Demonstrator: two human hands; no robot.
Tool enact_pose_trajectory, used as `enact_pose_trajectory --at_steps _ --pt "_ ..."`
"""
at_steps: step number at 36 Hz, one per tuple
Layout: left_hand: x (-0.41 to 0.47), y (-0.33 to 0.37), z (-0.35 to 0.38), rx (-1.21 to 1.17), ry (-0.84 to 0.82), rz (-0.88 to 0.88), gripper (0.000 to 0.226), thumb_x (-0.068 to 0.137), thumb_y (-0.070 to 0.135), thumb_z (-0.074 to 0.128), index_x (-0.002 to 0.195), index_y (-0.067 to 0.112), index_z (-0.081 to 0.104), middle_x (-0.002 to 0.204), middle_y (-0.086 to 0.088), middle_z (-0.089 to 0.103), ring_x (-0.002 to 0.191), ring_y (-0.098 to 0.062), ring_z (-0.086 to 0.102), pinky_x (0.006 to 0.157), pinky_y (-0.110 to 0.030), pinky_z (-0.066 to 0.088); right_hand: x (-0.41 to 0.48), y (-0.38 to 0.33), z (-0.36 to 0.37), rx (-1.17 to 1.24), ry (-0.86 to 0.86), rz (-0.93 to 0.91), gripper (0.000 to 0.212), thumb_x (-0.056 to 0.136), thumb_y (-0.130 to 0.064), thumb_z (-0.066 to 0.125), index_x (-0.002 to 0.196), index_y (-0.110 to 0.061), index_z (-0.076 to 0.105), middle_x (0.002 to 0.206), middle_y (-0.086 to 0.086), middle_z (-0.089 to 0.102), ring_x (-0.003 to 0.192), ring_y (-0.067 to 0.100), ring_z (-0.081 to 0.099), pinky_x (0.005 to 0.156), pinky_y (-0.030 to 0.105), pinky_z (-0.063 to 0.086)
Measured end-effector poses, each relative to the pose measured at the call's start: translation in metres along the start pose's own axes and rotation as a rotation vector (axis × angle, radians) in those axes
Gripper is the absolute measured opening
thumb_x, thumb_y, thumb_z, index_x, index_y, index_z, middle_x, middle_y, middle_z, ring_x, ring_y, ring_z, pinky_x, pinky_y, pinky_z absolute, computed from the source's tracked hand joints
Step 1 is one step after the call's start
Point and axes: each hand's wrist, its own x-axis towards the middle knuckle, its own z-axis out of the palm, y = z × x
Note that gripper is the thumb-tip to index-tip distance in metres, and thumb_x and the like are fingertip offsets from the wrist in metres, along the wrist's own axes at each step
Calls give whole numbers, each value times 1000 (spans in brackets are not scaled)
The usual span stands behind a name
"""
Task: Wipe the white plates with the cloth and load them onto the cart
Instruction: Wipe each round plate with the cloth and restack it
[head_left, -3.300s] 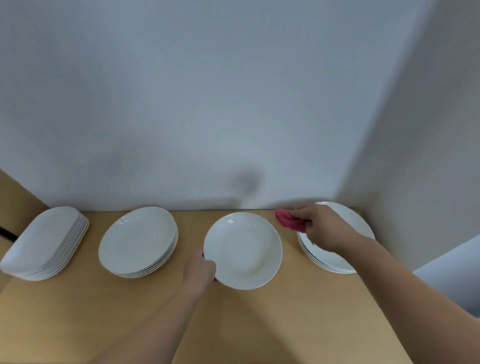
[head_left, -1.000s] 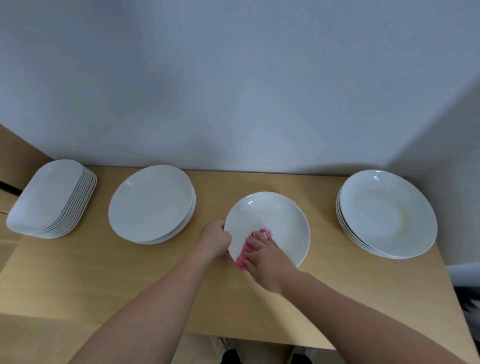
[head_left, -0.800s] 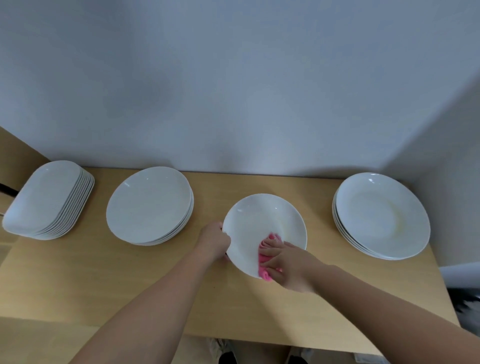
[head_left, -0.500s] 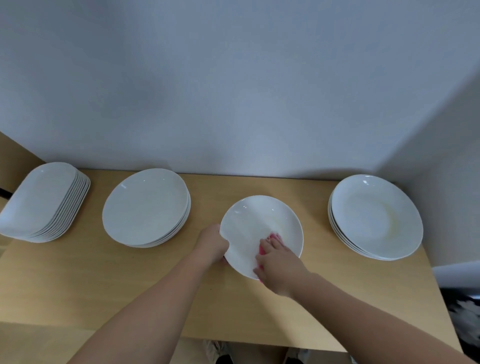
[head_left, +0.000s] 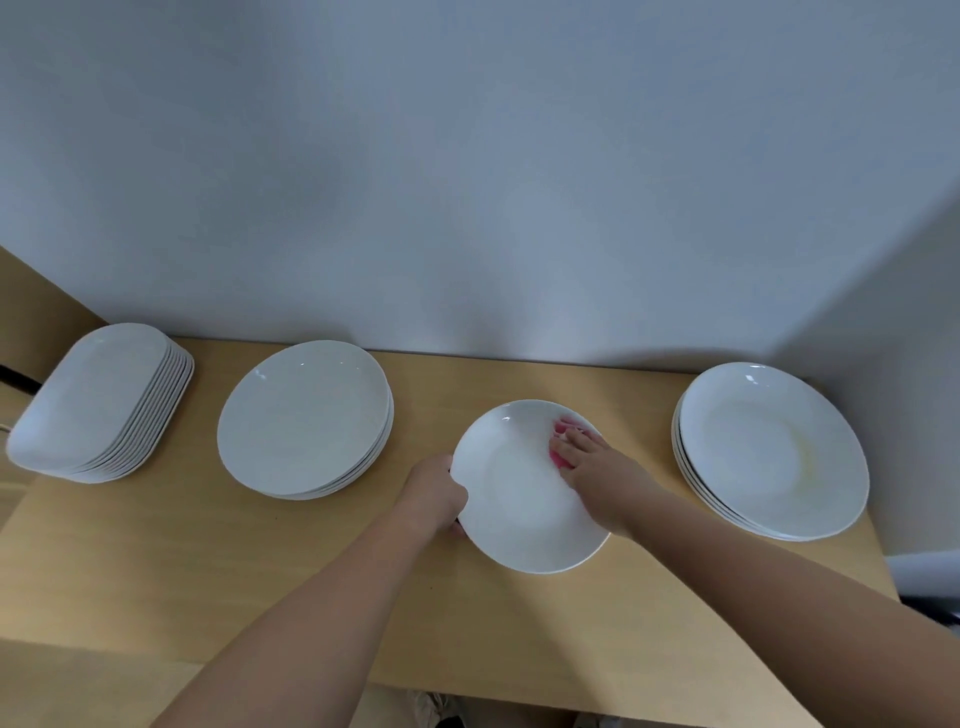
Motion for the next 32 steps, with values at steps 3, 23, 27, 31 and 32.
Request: enact_pose_trajectory --at_steps 3,23,27,31,32 --pt "2 -1 0 -5 -5 3 34 74 -4 40 86 15 65 85 -10 70 70 -31 70 60 -42 61 13 7 -6 6 2 -51 52 102 -12 30 152 -8 18 162 6 8 149 25 0 117 30 -6" --pt "6 -10 3 72 46 56 24 74 8 43 77 18 64 77 -3 67 72 -25 65 58 -32 55 41 -32 -17 379 13 -419 67 78 16 45 135 -17 55 152 -9 36 147 10 12 113 25 13" --pt "1 -11 4 68 83 72 24 79 5 44 72 23 59 69 4 60 58 -13 55 43 -18 40 29 -26 -9 309 55 -389 65 86 4 48 145 -23 43 159 -6 22 149 10 1 119 37 13" --pt "-3 -15 6 80 106 79 23 82 5 44 86 20 61 81 2 63 68 -12 57 48 -17 39 25 -31 -9 149 -33 -305 75 89 -10 50 153 -31 19 162 -9 -5 148 17 -13 121 41 2" --pt "-3 -16 7 85 108 85 24 82 4 44 85 19 61 82 1 63 68 -13 57 50 -19 40 25 -35 -11 121 -50 -303 76 88 -9 50 154 -29 16 162 -7 -6 148 18 -13 121 41 3"
